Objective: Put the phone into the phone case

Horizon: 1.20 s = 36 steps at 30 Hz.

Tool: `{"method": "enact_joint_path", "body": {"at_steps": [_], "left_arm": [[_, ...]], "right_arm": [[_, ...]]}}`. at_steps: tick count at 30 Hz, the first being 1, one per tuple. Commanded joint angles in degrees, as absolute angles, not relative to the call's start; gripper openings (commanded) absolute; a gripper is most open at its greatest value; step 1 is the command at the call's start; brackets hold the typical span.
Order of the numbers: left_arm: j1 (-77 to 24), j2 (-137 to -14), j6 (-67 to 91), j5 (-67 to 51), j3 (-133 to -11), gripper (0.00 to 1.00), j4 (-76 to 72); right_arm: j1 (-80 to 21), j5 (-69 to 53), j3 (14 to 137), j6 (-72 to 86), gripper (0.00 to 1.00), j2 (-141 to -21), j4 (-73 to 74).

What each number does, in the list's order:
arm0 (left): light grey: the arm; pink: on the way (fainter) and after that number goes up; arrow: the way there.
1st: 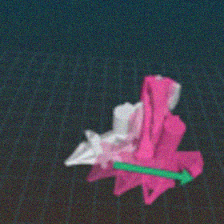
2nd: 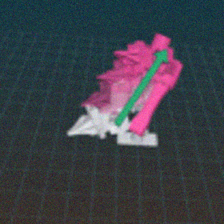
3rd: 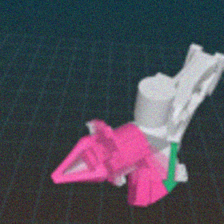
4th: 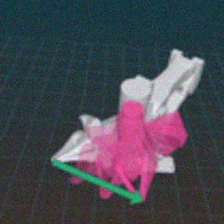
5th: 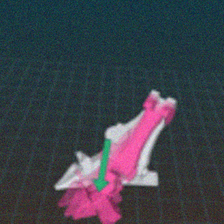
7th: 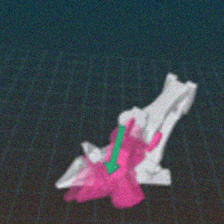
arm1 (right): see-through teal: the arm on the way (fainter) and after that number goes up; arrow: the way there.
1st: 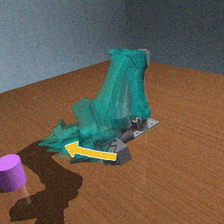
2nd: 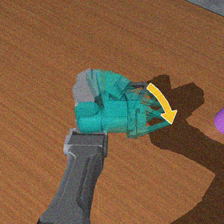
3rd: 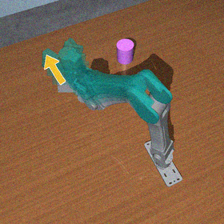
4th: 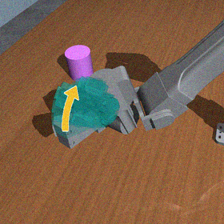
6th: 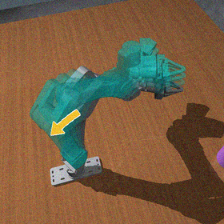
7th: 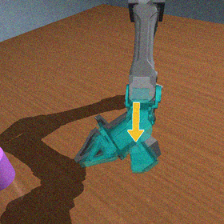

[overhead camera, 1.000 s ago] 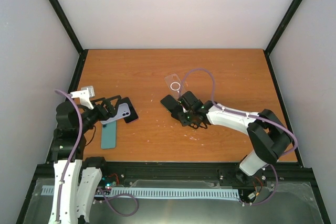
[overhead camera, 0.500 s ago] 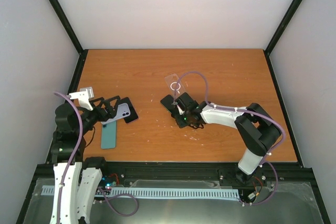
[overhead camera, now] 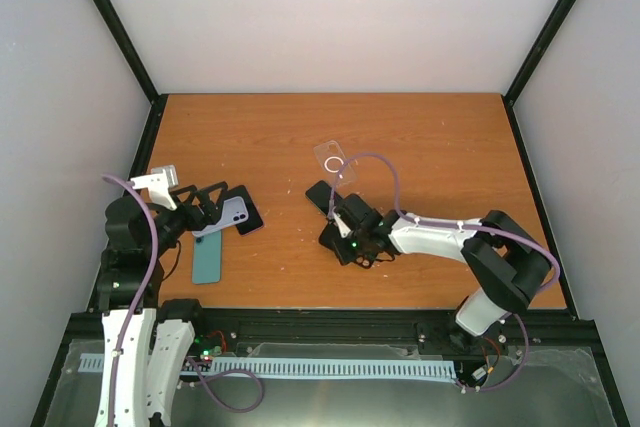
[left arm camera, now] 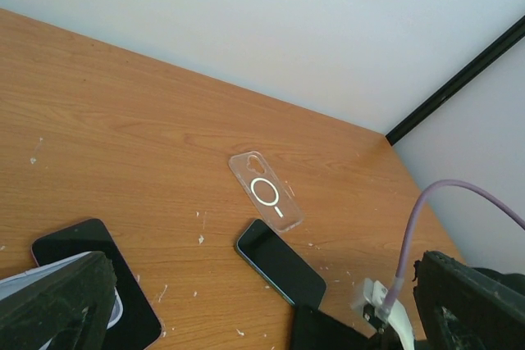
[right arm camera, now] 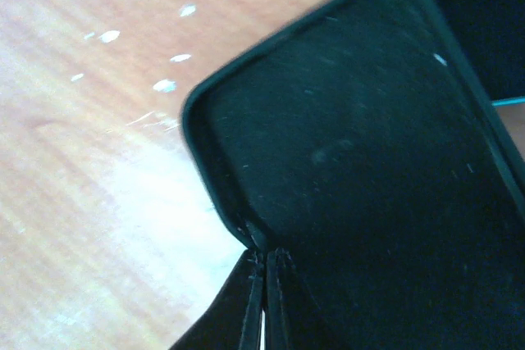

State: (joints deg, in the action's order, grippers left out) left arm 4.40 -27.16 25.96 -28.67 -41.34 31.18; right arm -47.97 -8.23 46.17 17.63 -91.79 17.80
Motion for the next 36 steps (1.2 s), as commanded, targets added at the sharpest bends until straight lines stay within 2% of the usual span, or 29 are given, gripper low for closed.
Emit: {"method": "enact_joint_path", "body": {"at_steps": [1, 9, 11, 12, 16, 18, 24, 30, 33, 36], "left_arm": [[4.84, -27.38, 24.83, -28.13, -41.47, 0.99, 30.76], [4.85, -28.36, 25.07, -27.75, -41.48, 0.99, 30.95], [4.89, -28.94, 25.22, -27.58, -41.44, 1.00, 31.02], [4.84, -29.24, 25.29, -27.53, -41.46, 0.99, 31.03], [4.86, -31.31, 25.56, -27.59, -41.53, 0.99, 31.09], [4.88, -32.62, 26.13, -27.69, -41.80, 0.99, 31.40], [4.81, -35.98, 27.38, -33.75, -41.38, 0.99, 31.16], [4.83, -40.19, 27.26, -39.18, -40.92, 0.99, 30.96], [4.83, -40.02, 28.03, -38.72, -40.75, 0.99, 30.73], [4.83, -39.31, 29.96, -40.23, -39.25, 0.99, 29.47]], "right_arm": [[-51.22, -12.81, 44.62, 15.54, 0.03, -89.63, 14.27], [-60.36, -14.24, 47.51, 4.26, 0.03, -90.86, 18.25], [-61.63, -11.68, 48.77, 3.70, 0.06, -90.87, 20.00], [-61.69, -9.37, 49.49, 5.32, 0.11, -90.87, 20.97], [-61.70, -3.52, 49.99, 15.12, 0.30, -88.90, 23.07], [-61.70, -2.69, 48.32, 21.95, 0.34, -86.62, 22.47], [-61.70, 3.13, 43.85, 47.78, 0.38, -81.98, 29.64], [-61.70, -0.44, 32.23, 70.66, 0.49, -71.19, 23.47], [-61.70, -0.42, 28.02, 80.92, 0.50, -67.84, 22.26], [-61.74, 0.82, 26.33, 83.96, 0.51, -66.49, 21.49]]}}
